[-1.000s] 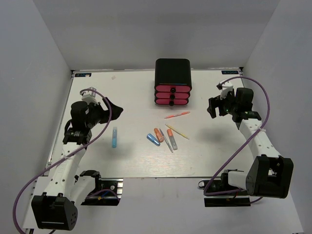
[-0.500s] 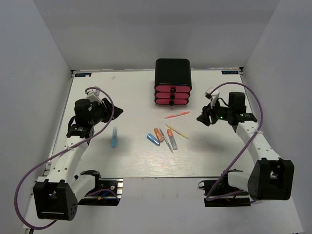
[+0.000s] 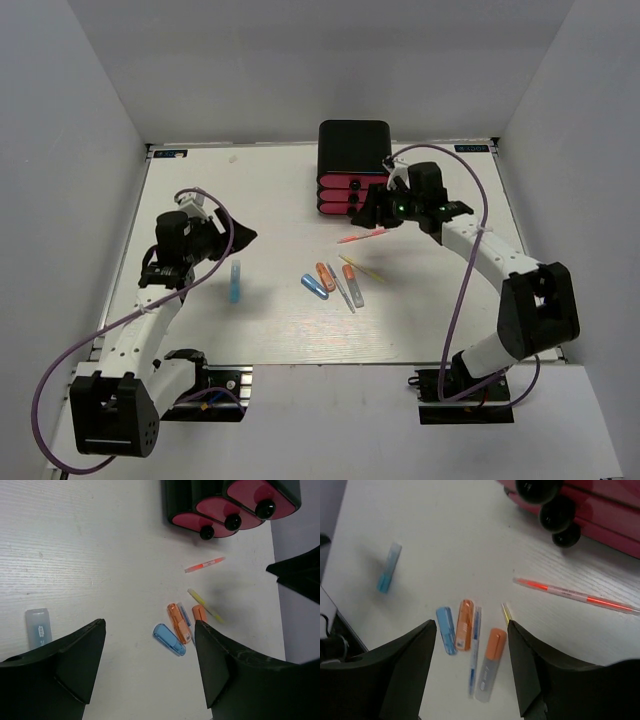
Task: Sort the stationery into containers
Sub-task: Open the drawer in the storage box.
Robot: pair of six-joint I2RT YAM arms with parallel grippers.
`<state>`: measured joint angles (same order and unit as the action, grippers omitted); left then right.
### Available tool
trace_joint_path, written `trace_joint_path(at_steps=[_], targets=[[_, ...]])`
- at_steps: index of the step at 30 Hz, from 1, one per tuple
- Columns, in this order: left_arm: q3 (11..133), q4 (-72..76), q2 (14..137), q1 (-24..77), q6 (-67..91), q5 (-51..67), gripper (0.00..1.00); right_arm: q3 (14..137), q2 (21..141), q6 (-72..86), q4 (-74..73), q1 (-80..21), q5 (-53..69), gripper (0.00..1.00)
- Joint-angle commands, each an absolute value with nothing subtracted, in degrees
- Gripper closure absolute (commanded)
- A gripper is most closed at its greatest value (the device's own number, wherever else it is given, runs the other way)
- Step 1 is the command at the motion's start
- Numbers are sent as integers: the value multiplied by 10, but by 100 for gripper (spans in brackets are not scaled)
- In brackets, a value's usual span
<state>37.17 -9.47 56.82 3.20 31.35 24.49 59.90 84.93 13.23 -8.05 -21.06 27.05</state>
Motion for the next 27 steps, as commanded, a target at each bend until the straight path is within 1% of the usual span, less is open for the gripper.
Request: trace_joint_path(at_steps=[1, 2, 8, 16, 22, 26, 27], targets=[[352, -110, 534, 32, 312, 227, 18, 661, 867, 298, -47, -221, 193, 34], [346, -110, 528, 32, 318, 221, 18, 667, 872, 330, -34, -221, 191, 34], [328, -115, 510, 32, 323, 214, 17, 708, 931, 395, -29, -224, 159, 36], [328, -134, 515, 32, 310, 203, 17, 745, 990, 393, -8, -227, 124, 37], [323, -134, 510, 32, 310, 197, 17, 763, 1018, 396, 52, -228, 104, 37], [323, -140, 510, 32, 310, 192, 17, 768, 1028, 396, 77, -227, 88, 38], [323, -140, 510, 32, 310, 192, 17, 770, 1029, 399, 82, -227, 79, 41]])
